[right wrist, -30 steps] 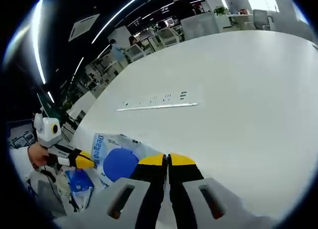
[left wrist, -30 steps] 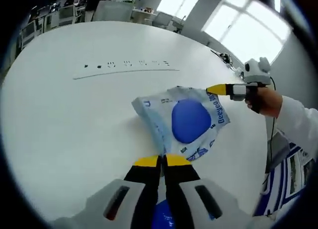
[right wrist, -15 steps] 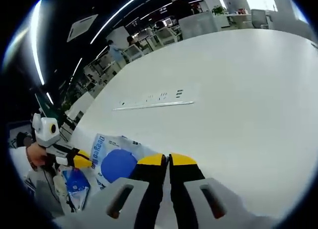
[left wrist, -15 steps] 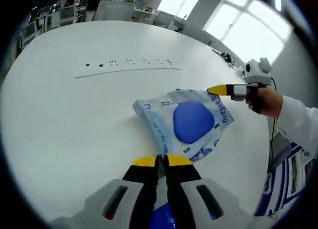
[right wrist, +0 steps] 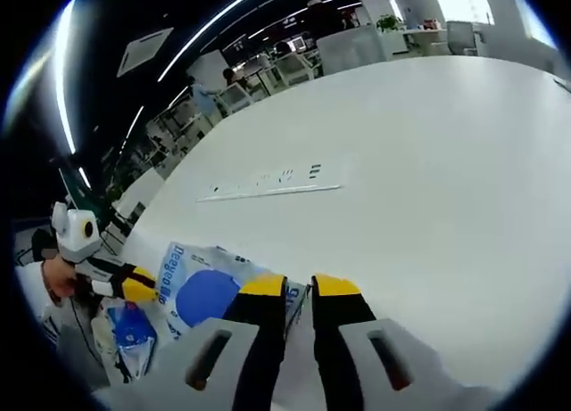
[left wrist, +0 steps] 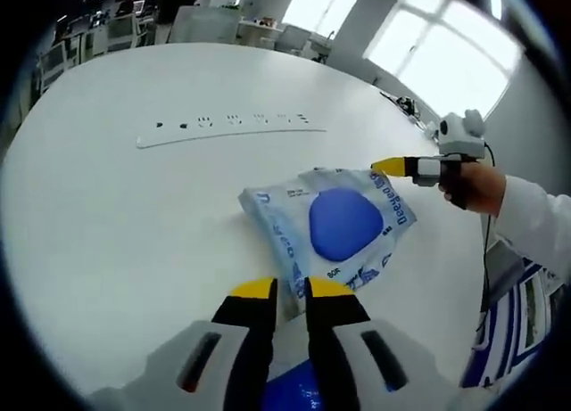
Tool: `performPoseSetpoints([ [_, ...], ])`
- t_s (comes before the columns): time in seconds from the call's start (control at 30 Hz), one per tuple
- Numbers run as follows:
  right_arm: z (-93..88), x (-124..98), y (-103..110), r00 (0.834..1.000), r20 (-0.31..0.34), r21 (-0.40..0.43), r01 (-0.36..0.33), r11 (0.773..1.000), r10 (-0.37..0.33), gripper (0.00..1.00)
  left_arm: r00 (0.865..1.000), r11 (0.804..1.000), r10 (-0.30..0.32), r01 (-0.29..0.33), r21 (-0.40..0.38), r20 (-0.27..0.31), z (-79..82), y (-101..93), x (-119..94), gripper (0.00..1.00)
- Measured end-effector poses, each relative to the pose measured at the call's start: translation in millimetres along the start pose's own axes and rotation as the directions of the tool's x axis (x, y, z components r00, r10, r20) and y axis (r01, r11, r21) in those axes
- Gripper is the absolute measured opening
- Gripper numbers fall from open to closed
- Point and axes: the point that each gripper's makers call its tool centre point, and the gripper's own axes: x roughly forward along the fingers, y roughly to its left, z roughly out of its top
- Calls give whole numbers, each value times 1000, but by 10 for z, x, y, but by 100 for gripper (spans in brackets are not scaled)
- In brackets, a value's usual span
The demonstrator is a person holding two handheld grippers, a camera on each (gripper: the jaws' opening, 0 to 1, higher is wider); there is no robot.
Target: Arrange the tabletop items into an orderly group along one side of the table until the central work area is clear of visible clutter.
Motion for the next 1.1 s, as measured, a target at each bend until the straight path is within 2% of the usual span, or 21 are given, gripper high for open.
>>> performPoseSetpoints([
  [0.1, 19, -28, 42, 1000, 9, -5, -1, 1000, 1, 10, 1000, 1000, -2, 2, 0, 4, 13, -6, -11, 12],
  [0.63, 126, -184, 157, 998, 65, 20, 2, 1000, -3, 29, 999, 1000, 11, -12, 24, 31, 107, 7, -174, 26],
  [1.0, 150, -339, 260, 996, 89, 18, -11, 1000, 9, 34, 999, 999, 5, -7, 43, 48, 159, -53, -299, 33],
  [1.1, 178, -379, 296, 995, 102, 24, -17, 1000, 15, 36, 998, 999, 3, -6, 50, 59, 180, -75, -362, 38],
])
